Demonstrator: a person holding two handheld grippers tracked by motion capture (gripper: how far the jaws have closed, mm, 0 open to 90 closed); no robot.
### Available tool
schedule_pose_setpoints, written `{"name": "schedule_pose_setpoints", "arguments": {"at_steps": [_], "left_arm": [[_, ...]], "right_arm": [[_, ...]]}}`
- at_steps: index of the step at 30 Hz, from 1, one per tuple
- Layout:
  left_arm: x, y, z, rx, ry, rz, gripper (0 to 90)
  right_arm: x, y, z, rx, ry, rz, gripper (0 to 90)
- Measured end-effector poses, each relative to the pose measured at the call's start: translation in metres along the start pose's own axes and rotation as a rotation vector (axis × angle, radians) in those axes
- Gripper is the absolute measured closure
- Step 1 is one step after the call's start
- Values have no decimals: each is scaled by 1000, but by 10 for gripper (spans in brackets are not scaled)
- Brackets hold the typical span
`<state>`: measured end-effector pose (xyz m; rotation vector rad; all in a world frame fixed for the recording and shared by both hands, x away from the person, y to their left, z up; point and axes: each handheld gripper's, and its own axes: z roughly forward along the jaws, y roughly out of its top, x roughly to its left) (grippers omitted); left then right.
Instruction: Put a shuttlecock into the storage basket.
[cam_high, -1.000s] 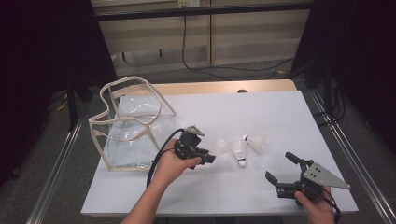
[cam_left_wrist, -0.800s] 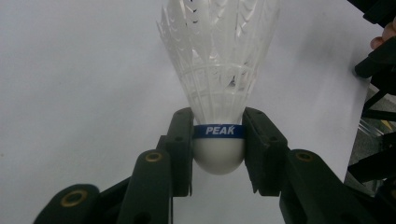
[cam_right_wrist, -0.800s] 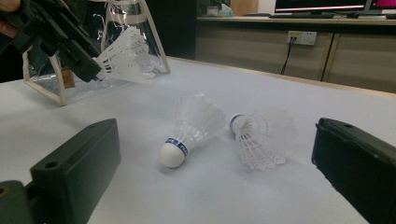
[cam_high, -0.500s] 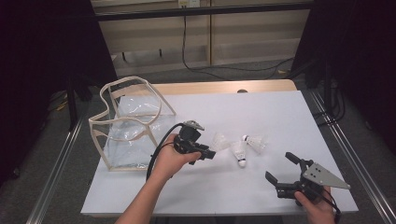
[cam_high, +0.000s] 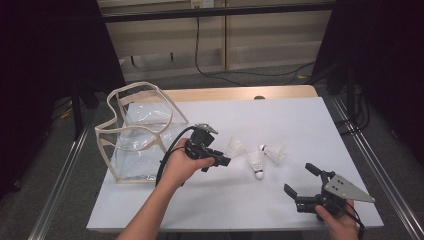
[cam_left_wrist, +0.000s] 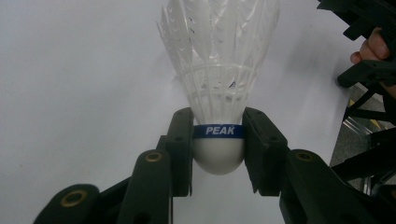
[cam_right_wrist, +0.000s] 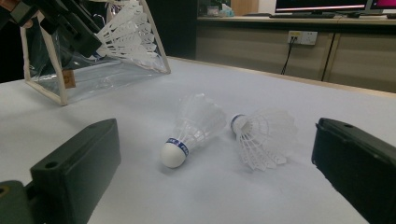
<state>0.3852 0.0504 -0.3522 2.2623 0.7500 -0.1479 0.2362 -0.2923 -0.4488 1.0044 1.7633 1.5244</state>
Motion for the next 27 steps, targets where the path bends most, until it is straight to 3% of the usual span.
{"name": "schedule_pose_setpoints", "arguments": {"at_steps": [15,19,27], "left_arm": [[1,11,-7,0,-41,-3,657],[2,13,-10,1,-28,-7,657],[4,18,-15,3,-42,-11,657]], "right_arm": [[0,0,0,-1,1,0,12],[0,0,0,-2,3,1,12],[0,0,0,-2,2,0,12]]}}
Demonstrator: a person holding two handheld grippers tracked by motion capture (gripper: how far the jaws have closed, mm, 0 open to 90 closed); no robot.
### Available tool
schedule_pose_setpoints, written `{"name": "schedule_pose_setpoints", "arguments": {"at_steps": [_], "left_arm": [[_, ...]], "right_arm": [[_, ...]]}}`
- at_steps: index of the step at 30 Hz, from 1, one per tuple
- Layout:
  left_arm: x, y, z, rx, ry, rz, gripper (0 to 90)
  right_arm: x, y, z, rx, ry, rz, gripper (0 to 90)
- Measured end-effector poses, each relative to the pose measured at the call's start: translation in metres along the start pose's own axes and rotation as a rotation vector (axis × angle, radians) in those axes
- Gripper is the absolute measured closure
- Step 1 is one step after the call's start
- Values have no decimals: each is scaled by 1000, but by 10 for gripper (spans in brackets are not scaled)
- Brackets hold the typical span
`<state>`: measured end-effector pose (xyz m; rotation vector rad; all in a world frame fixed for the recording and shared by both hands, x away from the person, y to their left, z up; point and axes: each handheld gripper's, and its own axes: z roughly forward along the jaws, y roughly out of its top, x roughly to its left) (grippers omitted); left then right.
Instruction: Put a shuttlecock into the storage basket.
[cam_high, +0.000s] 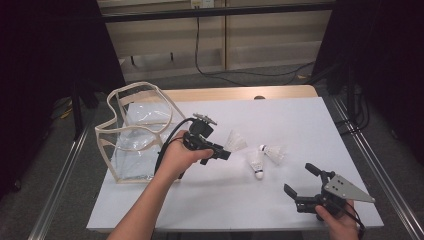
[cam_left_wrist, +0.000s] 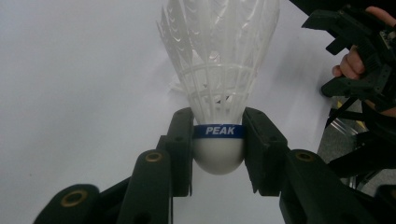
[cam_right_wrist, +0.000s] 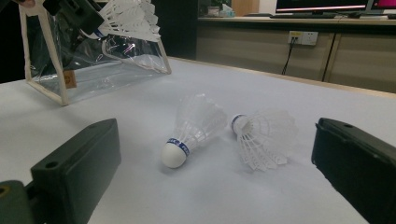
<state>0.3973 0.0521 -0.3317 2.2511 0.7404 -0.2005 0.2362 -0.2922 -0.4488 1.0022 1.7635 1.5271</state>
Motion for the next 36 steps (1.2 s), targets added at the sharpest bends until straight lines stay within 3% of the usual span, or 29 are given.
{"name": "schedule_pose_setpoints", "arguments": {"at_steps": [14,36], "left_arm": [[-2,9,-5,0,10,-9,657],[6,21,-20,-9,-4,-26,657]], "right_arm": [[0,0,0,1,3,1,12],[0,0,0,1,2,4,12]]}}
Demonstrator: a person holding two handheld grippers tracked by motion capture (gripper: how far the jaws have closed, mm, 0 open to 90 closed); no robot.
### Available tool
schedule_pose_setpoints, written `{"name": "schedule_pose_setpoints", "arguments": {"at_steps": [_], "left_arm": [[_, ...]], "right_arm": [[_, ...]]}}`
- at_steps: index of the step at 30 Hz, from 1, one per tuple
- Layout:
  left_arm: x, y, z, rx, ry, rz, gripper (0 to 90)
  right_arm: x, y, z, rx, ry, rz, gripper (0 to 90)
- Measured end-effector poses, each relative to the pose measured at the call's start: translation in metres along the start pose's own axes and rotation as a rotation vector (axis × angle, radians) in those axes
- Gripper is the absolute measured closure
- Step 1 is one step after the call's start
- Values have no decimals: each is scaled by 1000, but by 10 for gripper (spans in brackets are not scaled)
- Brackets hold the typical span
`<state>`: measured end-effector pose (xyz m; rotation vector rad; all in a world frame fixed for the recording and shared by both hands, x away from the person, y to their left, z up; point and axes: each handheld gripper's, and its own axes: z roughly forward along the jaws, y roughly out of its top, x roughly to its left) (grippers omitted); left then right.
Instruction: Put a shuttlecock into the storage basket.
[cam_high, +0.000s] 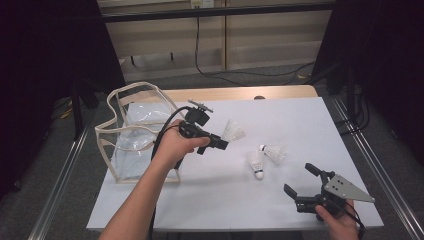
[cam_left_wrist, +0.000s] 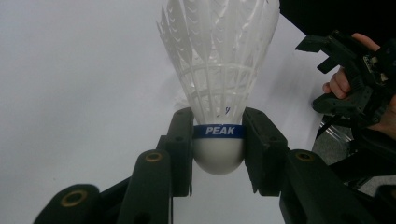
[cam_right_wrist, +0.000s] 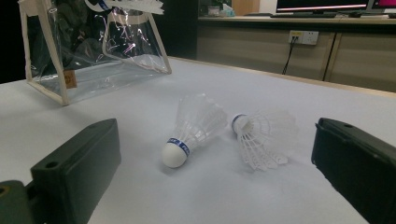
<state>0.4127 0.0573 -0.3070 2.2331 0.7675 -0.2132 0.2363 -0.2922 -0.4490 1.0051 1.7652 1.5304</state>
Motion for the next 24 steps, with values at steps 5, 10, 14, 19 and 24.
{"name": "schedule_pose_setpoints", "arguments": {"at_steps": [5,10,14,19,24], "left_arm": [[-1,2,-1,-9,9,-12,657],[-2,6,-3,-3,17,1,656],[-2,7,-4,-11,22,-11,657],[1,9,-8,3,24,-3,657],[2,10,-10,2,34,-16,657]], "right_arm": [[0,0,0,5,5,-1,12],[0,0,0,3,4,2,12],[0,0,0,-1,5,-1,12],[0,0,0,1,7,-6,13],[0,0,0,-1,4,-2,13]]}}
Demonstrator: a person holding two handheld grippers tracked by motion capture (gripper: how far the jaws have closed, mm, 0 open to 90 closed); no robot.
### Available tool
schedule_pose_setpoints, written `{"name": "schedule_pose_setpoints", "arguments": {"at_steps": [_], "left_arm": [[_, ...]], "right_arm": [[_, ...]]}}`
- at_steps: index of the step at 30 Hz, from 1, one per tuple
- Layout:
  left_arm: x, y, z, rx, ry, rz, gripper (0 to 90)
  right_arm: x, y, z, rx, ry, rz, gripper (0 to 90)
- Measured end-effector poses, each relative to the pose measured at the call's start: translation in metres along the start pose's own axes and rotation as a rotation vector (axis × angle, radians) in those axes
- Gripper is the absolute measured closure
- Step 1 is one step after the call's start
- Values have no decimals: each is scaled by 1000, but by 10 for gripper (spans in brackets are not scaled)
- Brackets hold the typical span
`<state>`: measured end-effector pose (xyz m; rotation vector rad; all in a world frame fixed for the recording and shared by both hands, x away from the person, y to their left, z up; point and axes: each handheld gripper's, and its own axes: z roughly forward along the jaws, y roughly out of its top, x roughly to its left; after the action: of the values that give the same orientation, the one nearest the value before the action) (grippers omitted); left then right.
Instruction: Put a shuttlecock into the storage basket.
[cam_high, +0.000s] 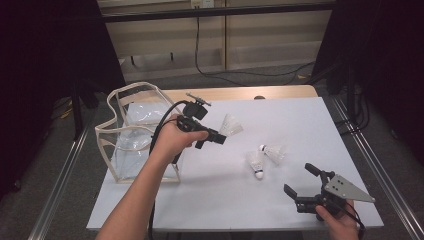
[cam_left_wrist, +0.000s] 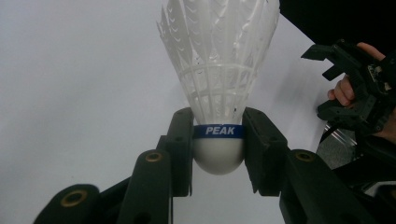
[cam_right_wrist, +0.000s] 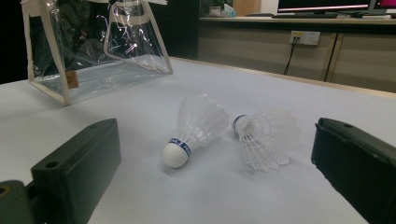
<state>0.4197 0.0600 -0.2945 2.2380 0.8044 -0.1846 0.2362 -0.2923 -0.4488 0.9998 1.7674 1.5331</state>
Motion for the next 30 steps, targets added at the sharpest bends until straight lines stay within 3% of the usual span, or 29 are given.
{"name": "schedule_pose_setpoints", "arguments": {"at_steps": [30], "left_arm": [[-2,13,-19,4,29,5,657]], "right_arm": [[0,0,0,0,4,-5,13]]}}
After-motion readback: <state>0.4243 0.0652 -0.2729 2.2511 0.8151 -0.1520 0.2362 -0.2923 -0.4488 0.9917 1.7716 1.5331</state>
